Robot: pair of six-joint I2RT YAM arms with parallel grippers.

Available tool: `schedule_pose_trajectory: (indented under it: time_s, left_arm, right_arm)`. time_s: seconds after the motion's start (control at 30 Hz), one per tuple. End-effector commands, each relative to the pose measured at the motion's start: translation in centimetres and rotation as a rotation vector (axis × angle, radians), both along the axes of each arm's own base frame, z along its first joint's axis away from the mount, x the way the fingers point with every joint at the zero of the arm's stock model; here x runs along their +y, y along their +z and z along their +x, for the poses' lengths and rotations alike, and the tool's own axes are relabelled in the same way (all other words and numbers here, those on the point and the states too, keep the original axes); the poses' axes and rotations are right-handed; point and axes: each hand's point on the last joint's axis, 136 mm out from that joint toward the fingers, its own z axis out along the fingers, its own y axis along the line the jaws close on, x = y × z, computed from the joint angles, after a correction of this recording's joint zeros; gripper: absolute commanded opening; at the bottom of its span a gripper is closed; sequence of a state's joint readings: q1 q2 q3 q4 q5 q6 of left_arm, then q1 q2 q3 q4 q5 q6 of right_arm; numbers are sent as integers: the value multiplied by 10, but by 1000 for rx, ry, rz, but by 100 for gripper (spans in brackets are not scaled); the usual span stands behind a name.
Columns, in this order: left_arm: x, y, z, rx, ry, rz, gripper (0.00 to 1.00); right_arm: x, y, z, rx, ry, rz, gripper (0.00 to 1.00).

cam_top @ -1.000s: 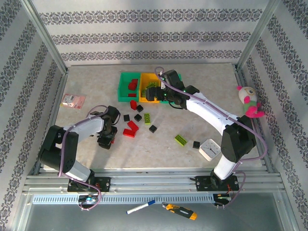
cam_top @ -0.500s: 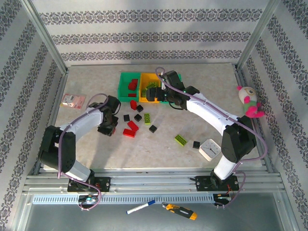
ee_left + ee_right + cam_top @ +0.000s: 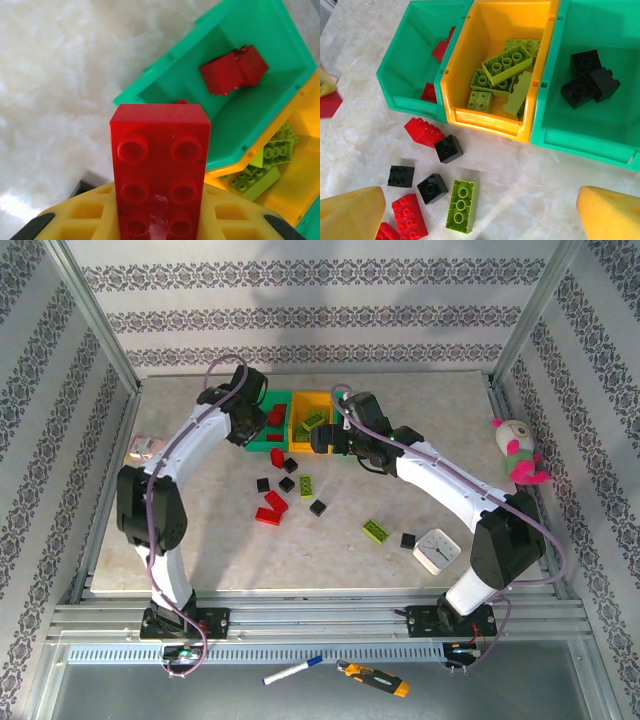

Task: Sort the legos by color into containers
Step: Place the lego in the container, then pick up the lego from the bottom-center of the table.

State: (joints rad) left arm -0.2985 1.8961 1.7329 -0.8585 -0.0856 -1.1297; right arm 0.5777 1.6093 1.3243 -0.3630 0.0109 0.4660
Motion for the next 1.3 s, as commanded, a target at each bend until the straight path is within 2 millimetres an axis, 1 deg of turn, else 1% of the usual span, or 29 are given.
schedule_pose_trajectory:
  time_s: [0.0,0.07,0.17,0.23,0.3,0.33,0.4,0.47,0.63,0.7,0.8,0.83,0.9,0.97,1.07,1.13,1.27]
  left_arm:
    - [5,-9,14,47,-53,41,22]
    - [1,-17,29,55,-65,39,22]
    - [-3,-27,46,77,-80,50,22]
    - [-3,-33,54,91,-92,64,23]
    - [-2,-36,60,100,-100,76,26]
    - [-1,-37,63,103,-106,83,30]
    - [-1,-36,67,95,-128,96,43]
    - [1,-31,68,85,-139,109,59]
    - [2,-14,62,64,-203,139,88]
    - [5,-3,56,47,-228,151,93]
    - [7,9,42,17,-280,174,99]
    - [8,14,37,1,-297,179,100]
    - [10,16,23,-12,-347,199,99]
    - [13,21,9,-28,-391,217,99]
    - [8,20,-12,-72,-497,219,99]
    - [8,20,-26,-108,-533,233,99]
    - [-8,26,-53,-250,-709,305,99]
  right_arm:
    - [-11,11,0,-28,-38,7,98]
    - [-12,13,1,-32,-44,8,98]
    - [-13,13,2,-35,-45,5,98]
    - [-13,14,3,-35,-49,4,98]
    - [-13,15,4,-38,-50,4,98]
    - [-14,16,4,-41,-50,3,98]
    - [-15,15,5,-39,-58,-3,98]
    - [-17,15,4,-38,-62,-8,98]
    - [-18,5,-2,-7,-46,-38,97]
    - [-15,1,-6,6,-30,-52,97]
    - [-15,-11,-16,40,-20,-83,97]
    - [-16,-15,-19,51,-20,-93,97]
    - [-18,-25,-30,78,-9,-119,97]
    - [-22,-38,-44,117,13,-159,96]
    - [-31,-56,-68,180,55,-241,96]
    - [-37,-66,-85,219,106,-295,96]
    - [-53,-90,-117,312,233,-436,96]
